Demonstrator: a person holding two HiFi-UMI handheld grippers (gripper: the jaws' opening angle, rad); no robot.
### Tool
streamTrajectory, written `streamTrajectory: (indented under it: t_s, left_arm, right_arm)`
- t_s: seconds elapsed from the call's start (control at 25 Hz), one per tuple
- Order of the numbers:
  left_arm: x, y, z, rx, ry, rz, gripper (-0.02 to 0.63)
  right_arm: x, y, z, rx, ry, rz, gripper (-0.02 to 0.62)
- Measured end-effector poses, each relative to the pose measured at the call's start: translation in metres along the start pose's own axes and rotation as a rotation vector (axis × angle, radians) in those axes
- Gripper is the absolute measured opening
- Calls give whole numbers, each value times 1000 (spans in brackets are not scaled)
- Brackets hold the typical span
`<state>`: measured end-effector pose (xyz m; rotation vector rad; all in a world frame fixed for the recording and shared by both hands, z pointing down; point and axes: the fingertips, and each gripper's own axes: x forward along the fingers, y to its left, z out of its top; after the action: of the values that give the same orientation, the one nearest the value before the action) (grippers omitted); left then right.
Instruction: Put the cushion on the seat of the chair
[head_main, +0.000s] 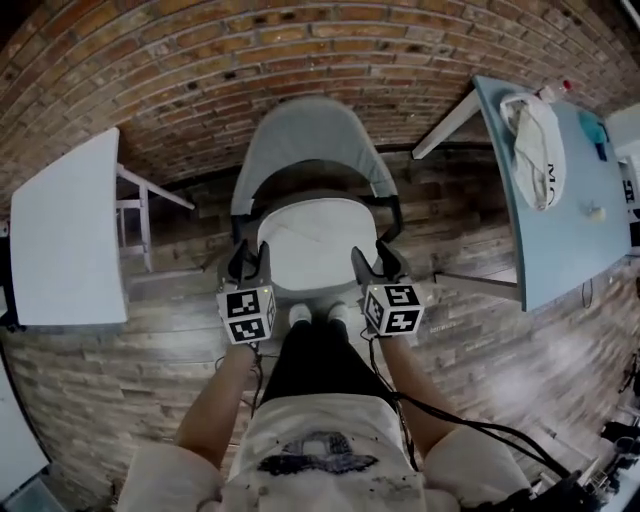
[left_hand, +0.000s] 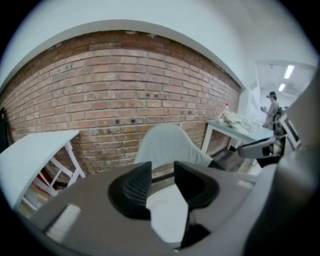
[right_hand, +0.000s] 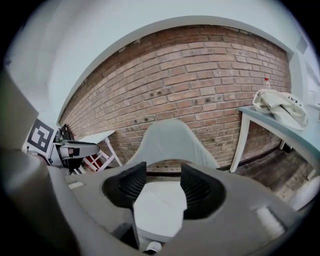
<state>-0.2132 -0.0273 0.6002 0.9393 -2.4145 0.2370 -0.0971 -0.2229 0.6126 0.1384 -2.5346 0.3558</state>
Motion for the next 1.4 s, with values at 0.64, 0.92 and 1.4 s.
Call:
streamTrajectory:
  t_s: [0.64,0.92,1.4]
  left_arm:
    - [-89,-37,113,28,-183,-71,-9]
    - [-112,-40,136,22,-229,-75,-9]
    - [-112,-49,144,43,-239,-100,-9]
  right_arm:
    - [-103,70,121,-42,-233,62,0]
    - [-117,79,147,-97,-257,73,-2]
    - [-117,82,153,-99,-259,83,-2]
